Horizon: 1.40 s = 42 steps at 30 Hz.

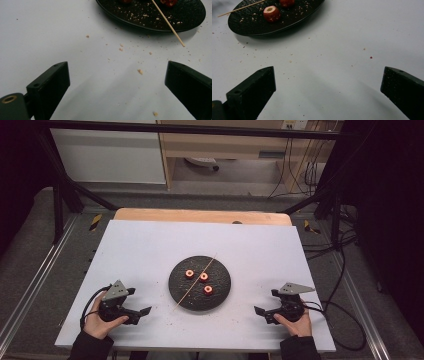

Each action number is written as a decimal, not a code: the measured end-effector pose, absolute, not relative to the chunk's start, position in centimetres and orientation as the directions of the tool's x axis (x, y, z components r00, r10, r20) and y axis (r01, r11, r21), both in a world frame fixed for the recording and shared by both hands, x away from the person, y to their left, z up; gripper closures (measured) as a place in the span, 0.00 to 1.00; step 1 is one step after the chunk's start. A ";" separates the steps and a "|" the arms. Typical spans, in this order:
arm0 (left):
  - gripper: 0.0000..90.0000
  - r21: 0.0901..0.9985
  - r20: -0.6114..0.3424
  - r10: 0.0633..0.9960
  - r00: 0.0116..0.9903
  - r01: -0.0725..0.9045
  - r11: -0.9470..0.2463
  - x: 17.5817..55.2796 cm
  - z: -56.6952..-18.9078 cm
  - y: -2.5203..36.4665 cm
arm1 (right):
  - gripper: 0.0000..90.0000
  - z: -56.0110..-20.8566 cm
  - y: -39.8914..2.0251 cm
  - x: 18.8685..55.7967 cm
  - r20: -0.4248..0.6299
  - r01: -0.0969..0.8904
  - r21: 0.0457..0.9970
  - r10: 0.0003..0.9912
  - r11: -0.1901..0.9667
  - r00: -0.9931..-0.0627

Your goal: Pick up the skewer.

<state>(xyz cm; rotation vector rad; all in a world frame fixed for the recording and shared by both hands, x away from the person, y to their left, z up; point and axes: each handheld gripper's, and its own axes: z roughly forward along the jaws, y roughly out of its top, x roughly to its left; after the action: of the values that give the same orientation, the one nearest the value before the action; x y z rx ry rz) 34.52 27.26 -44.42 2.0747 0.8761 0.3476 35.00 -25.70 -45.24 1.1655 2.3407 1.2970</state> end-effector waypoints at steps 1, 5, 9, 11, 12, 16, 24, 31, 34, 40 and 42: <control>0.06 0.788 -0.063 0.693 0.718 0.462 -0.407 34.5 -44.4 27.3 | 0.01 -45.2 -25.7 35.0 0.172 0.533 0.793 0.730 0.296 -0.661; 0.06 0.788 -0.065 0.693 0.718 0.463 -0.406 34.5 -44.3 27.2 | 0.01 -45.1 -25.8 34.9 0.177 0.535 0.794 0.732 0.288 -0.658; 0.06 0.785 -0.065 0.694 0.717 0.466 -0.408 34.4 -44.3 27.0 | 0.01 -45.1 -25.7 35.0 0.178 0.536 0.794 0.733 0.288 -0.657; 0.06 0.784 -0.066 0.693 0.717 0.467 -0.409 34.4 -44.2 26.9 | 0.01 -45.2 -25.7 35.0 0.178 0.538 0.791 0.731 0.293 -0.659; 0.06 0.784 -0.066 0.693 0.717 0.467 -0.409 34.4 -44.2 26.9 | 0.01 -45.2 -25.7 35.0 0.177 0.538 0.790 0.731 0.294 -0.659; 0.06 0.786 -0.067 0.687 0.724 0.462 -0.410 34.3 -44.0 26.6 | 0.01 -45.1 -25.8 35.0 0.174 0.534 0.794 0.732 0.291 -0.658; 0.06 0.788 -0.064 0.683 0.728 0.457 -0.413 34.2 -43.7 26.2 | 0.01 -45.1 -25.7 35.0 0.173 0.534 0.794 0.733 0.291 -0.657; 0.06 0.778 -0.065 0.683 0.727 0.466 -0.422 34.5 -43.4 25.4 | 0.01 -45.1 -25.7 35.0 0.170 0.533 0.794 0.735 0.293 -0.657; 0.06 0.776 -0.064 0.681 0.729 0.466 -0.425 34.5 -43.3 25.1 | 0.01 -45.1 -25.8 35.0 0.170 0.533 0.793 0.733 0.295 -0.658; 0.06 0.775 -0.063 0.679 0.731 0.465 -0.428 34.6 -42.9 24.4 | 0.01 -45.1 -25.7 35.0 0.171 0.535 0.792 0.735 0.294 -0.656; 0.06 0.774 -0.060 0.680 0.731 0.464 -0.431 34.7 -42.8 24.2 | 0.01 -45.1 -25.7 35.0 0.172 0.537 0.791 0.735 0.293 -0.656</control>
<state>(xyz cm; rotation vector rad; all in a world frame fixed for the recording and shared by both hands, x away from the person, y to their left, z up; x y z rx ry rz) 34.68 24.22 -42.75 2.1048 0.8624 0.3318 34.98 -25.73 -45.07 1.1717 2.3362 1.2917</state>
